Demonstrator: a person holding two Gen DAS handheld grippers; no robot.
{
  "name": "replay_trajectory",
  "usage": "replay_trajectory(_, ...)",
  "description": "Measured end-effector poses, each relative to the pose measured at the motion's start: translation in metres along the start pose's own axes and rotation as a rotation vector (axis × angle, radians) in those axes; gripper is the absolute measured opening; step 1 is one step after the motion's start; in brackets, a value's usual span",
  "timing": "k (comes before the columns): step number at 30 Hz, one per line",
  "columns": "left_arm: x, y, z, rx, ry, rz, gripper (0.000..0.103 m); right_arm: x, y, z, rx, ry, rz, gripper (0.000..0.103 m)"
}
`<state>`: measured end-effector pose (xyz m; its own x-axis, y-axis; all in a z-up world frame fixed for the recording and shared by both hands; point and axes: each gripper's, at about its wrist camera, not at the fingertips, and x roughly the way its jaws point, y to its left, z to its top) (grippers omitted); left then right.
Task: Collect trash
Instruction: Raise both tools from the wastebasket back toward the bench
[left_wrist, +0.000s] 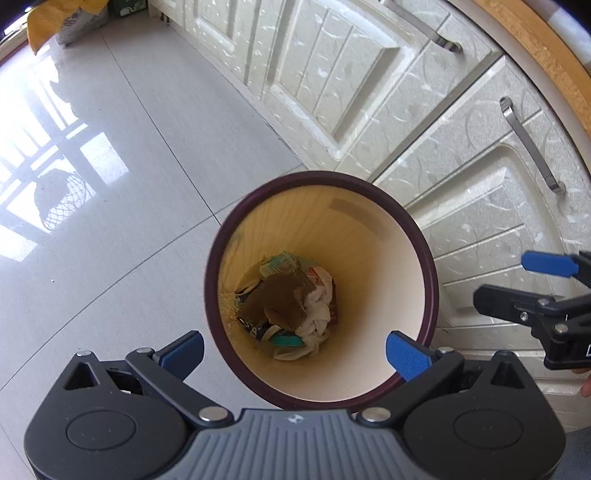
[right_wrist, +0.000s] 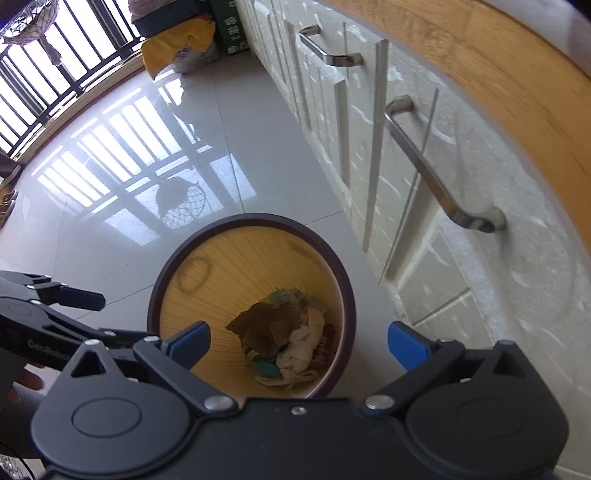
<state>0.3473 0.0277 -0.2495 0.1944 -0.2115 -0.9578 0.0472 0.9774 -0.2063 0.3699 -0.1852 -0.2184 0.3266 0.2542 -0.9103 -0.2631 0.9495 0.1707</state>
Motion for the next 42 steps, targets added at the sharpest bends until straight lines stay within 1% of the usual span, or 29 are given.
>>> replay_trajectory(6,-0.011,0.003,-0.003,-0.009,-0.032,0.001,0.103,-0.007,-0.002,-0.011,0.021,-0.002,-0.021,0.103)
replay_trajectory(13,-0.025,0.007,-0.012,-0.012,-0.066,0.024,0.103,-0.019,-0.003,-0.019,0.038,-0.021,-0.04,0.103)
replay_trajectory(18,-0.043,0.011,-0.016,-0.036,-0.128,0.041,0.103,-0.031,0.001,-0.023,0.015,-0.05,-0.044,0.103)
replay_trajectory(21,-0.056,0.01,-0.016,-0.05,-0.172,0.042,0.103,-0.045,0.007,-0.019,-0.013,-0.098,-0.053,0.103)
replay_trajectory(23,-0.065,0.009,-0.017,-0.054,-0.204,0.042,0.103,-0.057,0.01,-0.016,-0.03,-0.144,-0.052,0.103)
replay_trajectory(26,-0.081,0.006,-0.017,-0.05,-0.265,0.061,0.103,-0.075,0.015,-0.007,-0.061,-0.218,-0.049,0.103)
replay_trajectory(30,-0.102,0.006,-0.014,-0.062,-0.352,0.076,0.103,-0.098,0.02,0.004,-0.081,-0.306,-0.011,0.103)
replay_trajectory(32,-0.112,0.005,-0.013,-0.069,-0.395,0.082,0.103,-0.108,0.021,0.007,-0.072,-0.335,0.033,0.103)
replay_trajectory(37,-0.137,0.003,-0.011,-0.066,-0.487,0.094,0.103,-0.13,0.034,0.015,-0.135,-0.425,0.028,0.103)
replay_trajectory(42,-0.164,-0.003,-0.008,-0.055,-0.582,0.102,0.103,-0.164,0.037,0.026,-0.146,-0.537,0.041,0.103)
